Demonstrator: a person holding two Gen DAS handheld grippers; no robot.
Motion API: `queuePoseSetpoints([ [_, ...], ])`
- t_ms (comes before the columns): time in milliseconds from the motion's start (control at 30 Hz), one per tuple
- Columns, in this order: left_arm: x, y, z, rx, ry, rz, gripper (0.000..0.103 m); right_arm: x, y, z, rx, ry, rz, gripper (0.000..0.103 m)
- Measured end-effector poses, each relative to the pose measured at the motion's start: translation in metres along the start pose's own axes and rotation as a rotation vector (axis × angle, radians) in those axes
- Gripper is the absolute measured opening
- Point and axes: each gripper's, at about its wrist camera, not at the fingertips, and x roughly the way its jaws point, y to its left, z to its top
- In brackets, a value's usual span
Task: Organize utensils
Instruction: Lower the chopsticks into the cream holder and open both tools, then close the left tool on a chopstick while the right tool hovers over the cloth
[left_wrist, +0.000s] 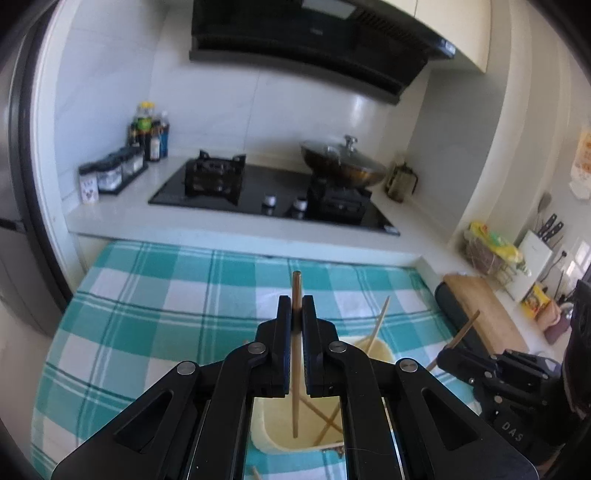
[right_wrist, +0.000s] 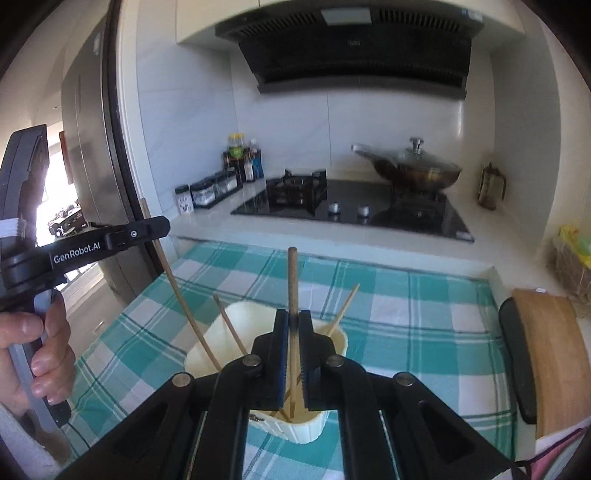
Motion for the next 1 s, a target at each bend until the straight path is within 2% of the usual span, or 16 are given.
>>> queuePoseSetpoints([
  [133, 0.027, 0.005, -0.015, -0.028, 0.116, -0.025, 0.007, 0.035, -0.013, -0.008, 0.062, 0.104, 0.019, 0.006],
  [167, 0.028, 0.008, -0.019, -0.04, 0.139, -0.04, 0.018, 0.039, -0.016, -0.01, 0.085, 0.111, 0.022, 0.007],
  [200, 0.025, 0.009, -0.022, -0.048, 0.155, -0.059, 0.035, 0.038, -0.017, -0.012, 0.104, 0.111, 0.024, 0.007],
  [300, -0.003, 0.018, -0.035, -0.013, 0.176, -0.091, 0.06, 0.013, -0.02, -0.014, 0.137, 0.053, 0.03, 0.009],
  [333, -0.016, 0.021, -0.043, 0.018, 0.193, -0.089, 0.063, -0.003, -0.02, -0.015, 0.137, 0.023, 0.037, 0.014],
  [400, -0.041, 0.031, -0.063, 0.072, 0.234, -0.062, 0.07, -0.037, -0.02, -0.022, 0.122, -0.029, 0.036, 0.053],
  [467, -0.068, 0.046, -0.094, 0.119, 0.28, -0.032, 0.073, -0.072, -0.021, -0.039, 0.094, -0.066, 0.013, 0.057],
  [567, -0.109, 0.072, -0.16, 0.136, 0.329, 0.028, 0.081, -0.114, -0.023, -0.085, 0.029, -0.031, -0.041, 0.057],
  [633, -0.128, 0.088, -0.209, 0.114, 0.36, 0.065, 0.081, -0.135, -0.025, -0.138, 0.003, 0.002, -0.121, 0.057],
  [733, -0.145, 0.099, -0.27, 0.055, 0.388, 0.13, 0.081, -0.142, -0.027, -0.22, -0.009, 0.072, -0.244, 0.057],
  [767, -0.147, 0.099, -0.283, 0.031, 0.395, 0.138, 0.081, -0.142, -0.027, -0.249, 0.012, 0.1, -0.279, 0.057],
  [867, -0.154, 0.091, -0.305, -0.038, 0.375, 0.103, 0.081, -0.138, -0.03, -0.304, 0.084, 0.151, -0.34, 0.057],
  [1000, -0.154, 0.07, -0.312, -0.054, 0.356, 0.084, 0.081, -0.131, -0.022, -0.331, 0.117, 0.169, -0.381, 0.057],
])
